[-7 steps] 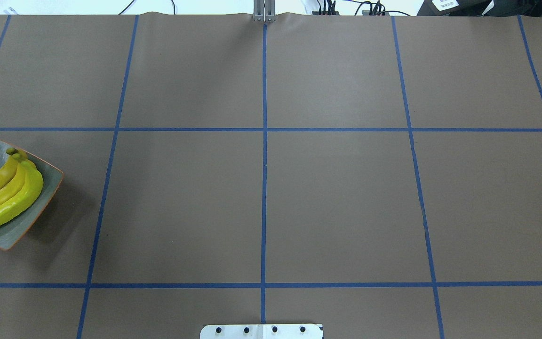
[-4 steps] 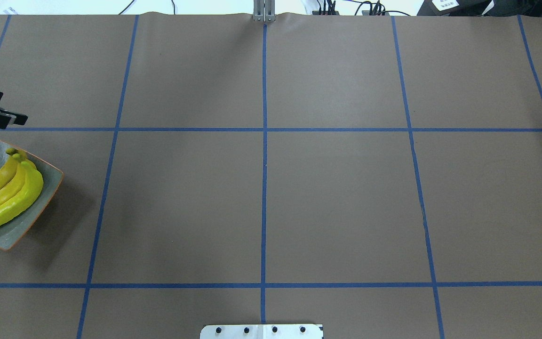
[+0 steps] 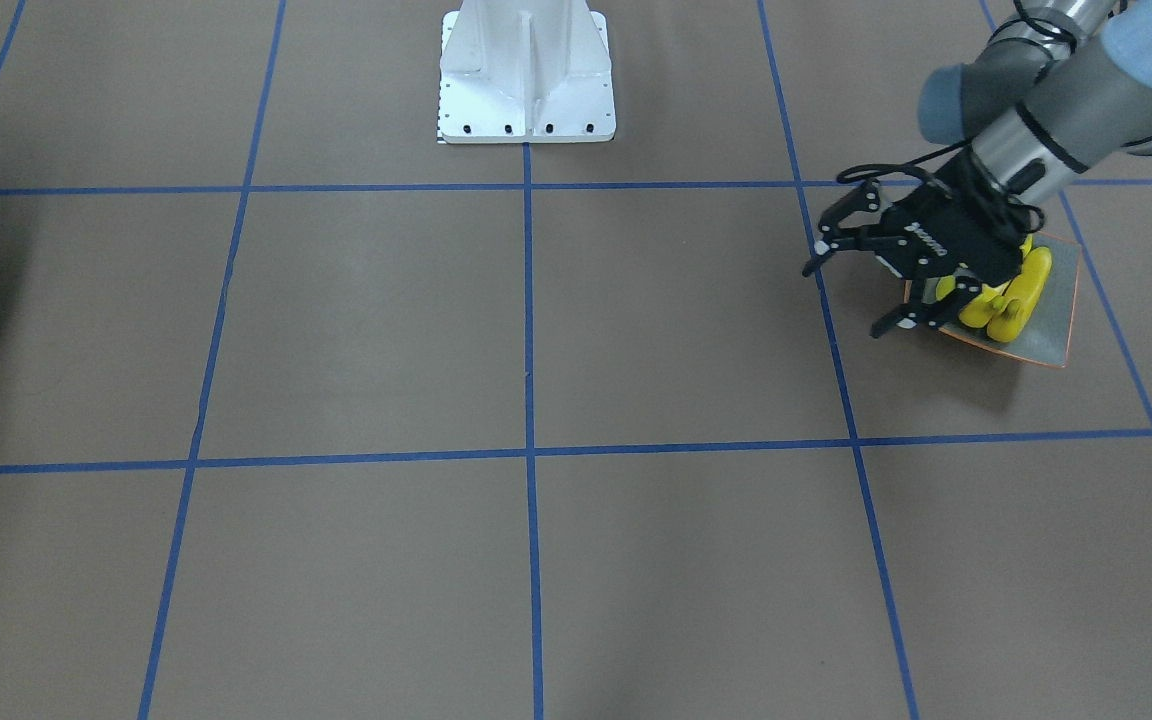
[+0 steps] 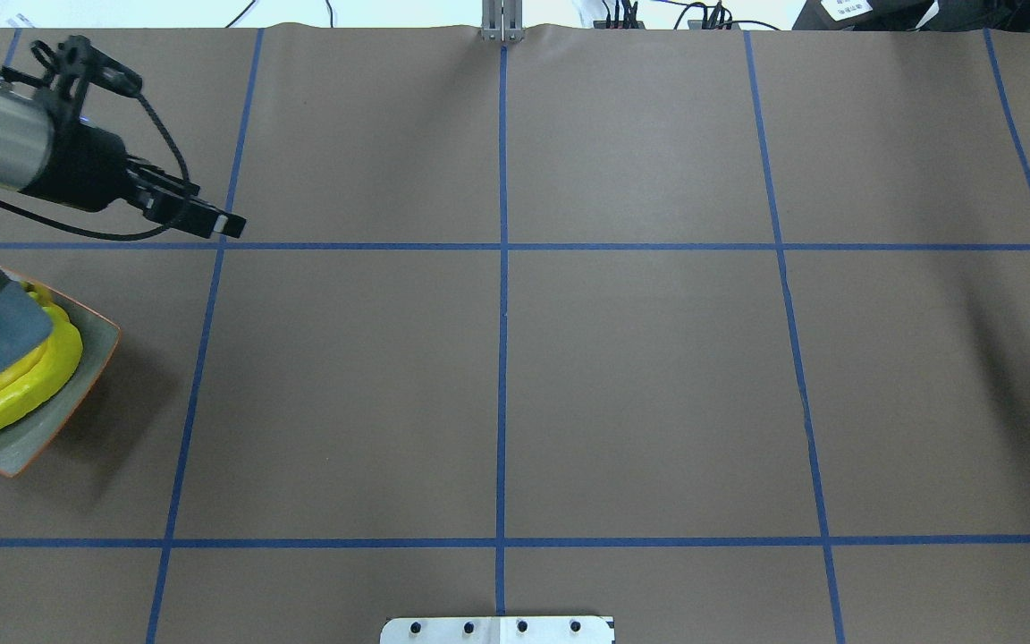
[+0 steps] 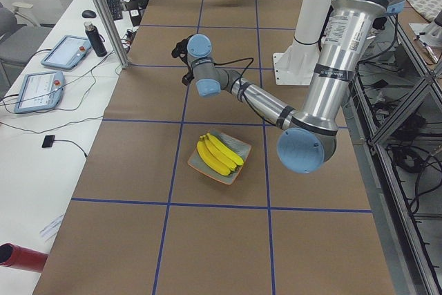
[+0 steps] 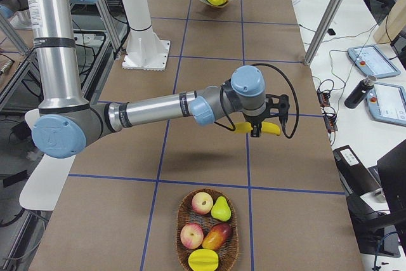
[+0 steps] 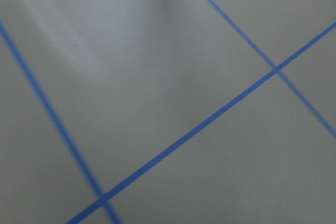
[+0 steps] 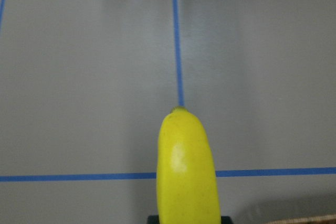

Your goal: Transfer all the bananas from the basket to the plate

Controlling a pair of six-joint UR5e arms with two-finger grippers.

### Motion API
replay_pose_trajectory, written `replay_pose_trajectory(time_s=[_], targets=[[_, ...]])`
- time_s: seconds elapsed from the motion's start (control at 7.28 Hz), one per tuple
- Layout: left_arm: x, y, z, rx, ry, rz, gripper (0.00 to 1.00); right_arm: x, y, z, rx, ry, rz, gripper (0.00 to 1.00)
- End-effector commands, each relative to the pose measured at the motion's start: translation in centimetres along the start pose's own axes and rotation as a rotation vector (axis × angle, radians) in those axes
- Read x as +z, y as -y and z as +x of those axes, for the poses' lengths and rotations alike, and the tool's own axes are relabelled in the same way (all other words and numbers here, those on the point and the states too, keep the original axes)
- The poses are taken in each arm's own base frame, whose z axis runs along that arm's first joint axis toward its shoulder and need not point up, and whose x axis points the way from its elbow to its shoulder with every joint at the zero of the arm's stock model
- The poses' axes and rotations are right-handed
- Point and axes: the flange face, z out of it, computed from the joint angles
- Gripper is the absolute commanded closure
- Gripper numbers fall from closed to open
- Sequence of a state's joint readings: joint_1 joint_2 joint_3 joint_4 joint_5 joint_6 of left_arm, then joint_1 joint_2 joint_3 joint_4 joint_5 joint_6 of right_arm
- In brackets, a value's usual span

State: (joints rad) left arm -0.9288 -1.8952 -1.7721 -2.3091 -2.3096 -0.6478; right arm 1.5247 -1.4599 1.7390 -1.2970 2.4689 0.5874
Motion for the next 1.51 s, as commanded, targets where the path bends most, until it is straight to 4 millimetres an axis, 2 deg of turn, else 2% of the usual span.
replay_pose_trajectory(time_s=[0.0,0.14,0.27,0.41,0.55,0.69,0.82,1.1,1.24,1.37], targets=[[3.4,3.4,9.0,-0.082,-0.132,-0.003,0.00,1.8,0.4,-11.5,0.097,0.065,-0.027,1.00],[3.8,5.1,12.4,-0.145,-0.178,0.002,0.00,2.4,-0.4,-16.5,0.159,0.082,-0.024,1.00],[4.2,6.0,14.7,-0.173,-0.209,0.001,0.00,3.0,-1.9,-22.4,0.204,0.104,-0.013,1.00],[4.5,6.2,15.7,-0.172,-0.224,-0.001,0.00,3.7,-3.4,-28.8,0.288,0.151,-0.042,1.00],[4.6,6.0,16.4,-0.166,-0.236,-0.007,0.00,4.9,-5.7,-34.2,0.320,0.183,-0.068,1.00],[4.3,6.1,17.0,-0.160,-0.245,-0.002,0.00,6.1,-8.7,-37.8,0.322,0.201,-0.080,1.00],[4.0,6.0,17.5,-0.159,-0.254,-0.001,0.00,7.3,-11.6,-40.7,0.285,0.218,-0.126,1.00],[2.8,5.1,21.0,-0.230,-0.329,-0.007,0.00,8.5,-15.5,-46.8,0.294,0.259,-0.125,1.00],[3.0,4.9,21.9,-0.247,-0.359,-0.007,0.00,8.2,-16.8,-49.3,0.288,0.289,-0.138,1.00],[3.2,4.9,21.8,-0.248,-0.359,-0.009,0.00,7.7,-17.5,-50.6,0.292,0.308,-0.146,1.00]])
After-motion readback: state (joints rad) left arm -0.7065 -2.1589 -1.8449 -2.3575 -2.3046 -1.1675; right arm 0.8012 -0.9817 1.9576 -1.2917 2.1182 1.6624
